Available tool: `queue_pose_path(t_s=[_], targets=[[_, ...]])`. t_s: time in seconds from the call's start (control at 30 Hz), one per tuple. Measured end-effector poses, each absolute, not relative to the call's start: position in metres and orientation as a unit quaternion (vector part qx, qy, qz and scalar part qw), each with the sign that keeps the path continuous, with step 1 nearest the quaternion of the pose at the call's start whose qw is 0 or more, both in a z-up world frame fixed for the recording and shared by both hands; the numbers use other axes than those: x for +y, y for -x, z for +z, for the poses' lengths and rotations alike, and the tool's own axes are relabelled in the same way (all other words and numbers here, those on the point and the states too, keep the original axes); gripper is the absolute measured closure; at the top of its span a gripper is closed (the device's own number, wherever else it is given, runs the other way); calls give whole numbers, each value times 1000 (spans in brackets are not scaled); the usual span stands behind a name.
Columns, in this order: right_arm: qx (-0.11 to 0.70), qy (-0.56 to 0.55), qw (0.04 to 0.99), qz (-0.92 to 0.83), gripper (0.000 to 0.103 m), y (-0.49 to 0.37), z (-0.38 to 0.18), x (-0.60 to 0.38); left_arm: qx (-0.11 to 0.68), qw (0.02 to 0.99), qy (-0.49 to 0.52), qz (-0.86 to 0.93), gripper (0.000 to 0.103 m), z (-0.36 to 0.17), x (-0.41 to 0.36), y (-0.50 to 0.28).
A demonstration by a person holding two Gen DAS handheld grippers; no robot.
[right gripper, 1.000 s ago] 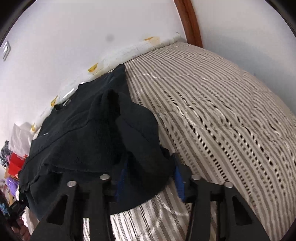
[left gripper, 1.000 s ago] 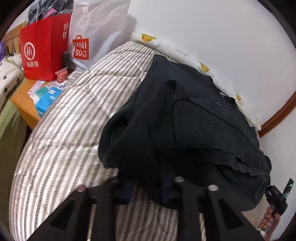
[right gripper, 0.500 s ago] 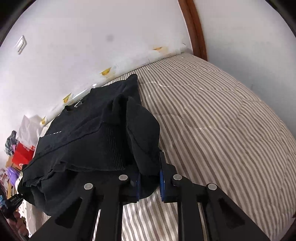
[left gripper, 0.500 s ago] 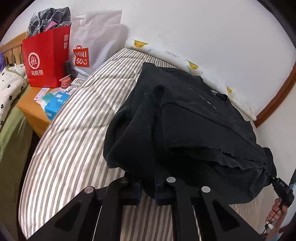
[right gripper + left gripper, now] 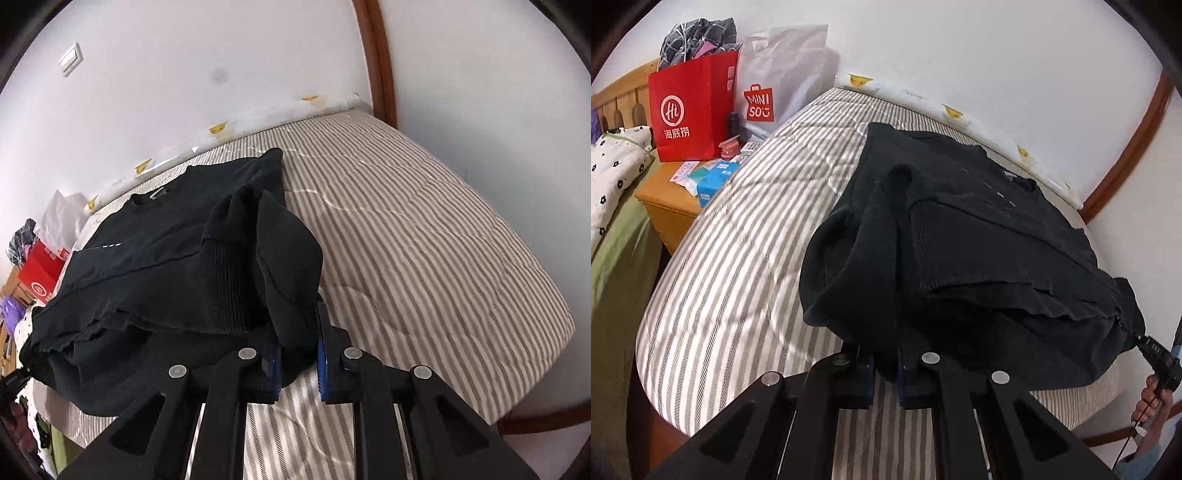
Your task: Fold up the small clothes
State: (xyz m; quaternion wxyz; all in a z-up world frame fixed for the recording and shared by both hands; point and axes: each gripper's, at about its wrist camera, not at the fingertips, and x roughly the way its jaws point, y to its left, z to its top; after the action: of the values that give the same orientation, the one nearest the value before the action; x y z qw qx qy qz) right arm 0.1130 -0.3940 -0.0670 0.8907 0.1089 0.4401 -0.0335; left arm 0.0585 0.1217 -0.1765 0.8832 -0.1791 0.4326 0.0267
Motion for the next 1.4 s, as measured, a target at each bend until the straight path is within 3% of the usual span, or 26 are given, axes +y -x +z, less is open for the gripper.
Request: queue_pose_path(t_s=[0.13,0.33,0.53,0.77,1.13,1.3,1.4], targets=[[452,-88,885,-65,79,-112,-69,-393,446,876,180,24,94,-183,124,-57],[414,-46,905,-85,75,-98,-32,-379,456,874,165,10,88,-180,121,-44],[427,-23,904,19,75,-102,-33,-330,434,887,143,-58,87,-162,106,-25],[469,-43,880,60,79,-123,-73,-300,420,897,119,-69,87,-147,90,-31],[455,-41,889,19,84,-128,-86,-299,456,877,139,-54,87,-169,88,-71],[449,-19,893,8,84,-142,-90,-300,488,869,83,-32,87,-186,78,-99],[442,-22,897,4,87,-150,-83,-300,457,884,85,-42,87,-175,77,-104]])
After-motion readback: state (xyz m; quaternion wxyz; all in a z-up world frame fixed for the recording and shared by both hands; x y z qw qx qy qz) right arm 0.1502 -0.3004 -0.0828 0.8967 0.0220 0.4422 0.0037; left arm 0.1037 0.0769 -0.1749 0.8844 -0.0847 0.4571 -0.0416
